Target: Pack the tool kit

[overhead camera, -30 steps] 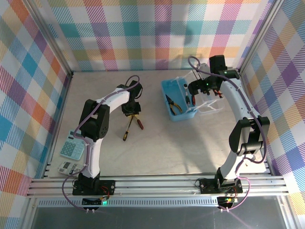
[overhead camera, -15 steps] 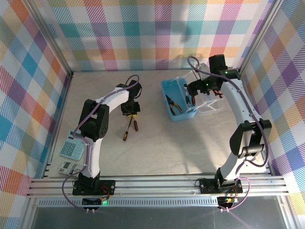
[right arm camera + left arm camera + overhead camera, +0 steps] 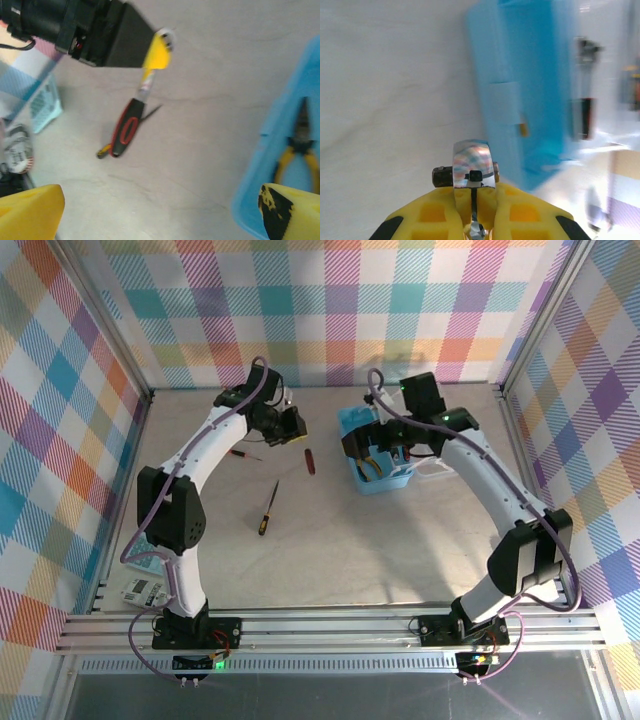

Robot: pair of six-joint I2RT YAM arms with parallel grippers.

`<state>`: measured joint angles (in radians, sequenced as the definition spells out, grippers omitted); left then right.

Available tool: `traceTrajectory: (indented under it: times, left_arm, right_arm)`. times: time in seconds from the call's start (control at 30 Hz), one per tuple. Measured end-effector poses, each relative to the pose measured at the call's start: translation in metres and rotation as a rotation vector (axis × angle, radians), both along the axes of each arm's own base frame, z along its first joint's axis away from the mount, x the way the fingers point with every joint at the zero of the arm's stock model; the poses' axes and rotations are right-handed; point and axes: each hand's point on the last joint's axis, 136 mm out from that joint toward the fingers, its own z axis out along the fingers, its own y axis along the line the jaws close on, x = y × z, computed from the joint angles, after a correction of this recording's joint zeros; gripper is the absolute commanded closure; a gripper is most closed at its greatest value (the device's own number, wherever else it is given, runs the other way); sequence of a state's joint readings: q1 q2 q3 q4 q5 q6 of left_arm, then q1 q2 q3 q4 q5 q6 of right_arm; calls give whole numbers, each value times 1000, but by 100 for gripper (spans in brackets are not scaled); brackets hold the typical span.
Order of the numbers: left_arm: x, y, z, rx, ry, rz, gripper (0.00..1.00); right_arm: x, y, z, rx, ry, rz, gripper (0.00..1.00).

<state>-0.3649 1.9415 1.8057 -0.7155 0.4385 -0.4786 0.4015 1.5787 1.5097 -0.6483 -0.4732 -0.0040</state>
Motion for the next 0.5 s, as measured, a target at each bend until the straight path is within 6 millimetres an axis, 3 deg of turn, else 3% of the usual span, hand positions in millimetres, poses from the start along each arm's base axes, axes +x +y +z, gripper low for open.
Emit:
traceTrajectory:
  times: [0.27,0.5]
  left_arm:
    - [-1,-38,31,-208,-22,-69,100]
    - [-6,-49,29,-253,0,-87,100]
  right_arm:
    - [13,33,-19,69,112,-9,16]
    - [32,58,-29,74,149,-4,36]
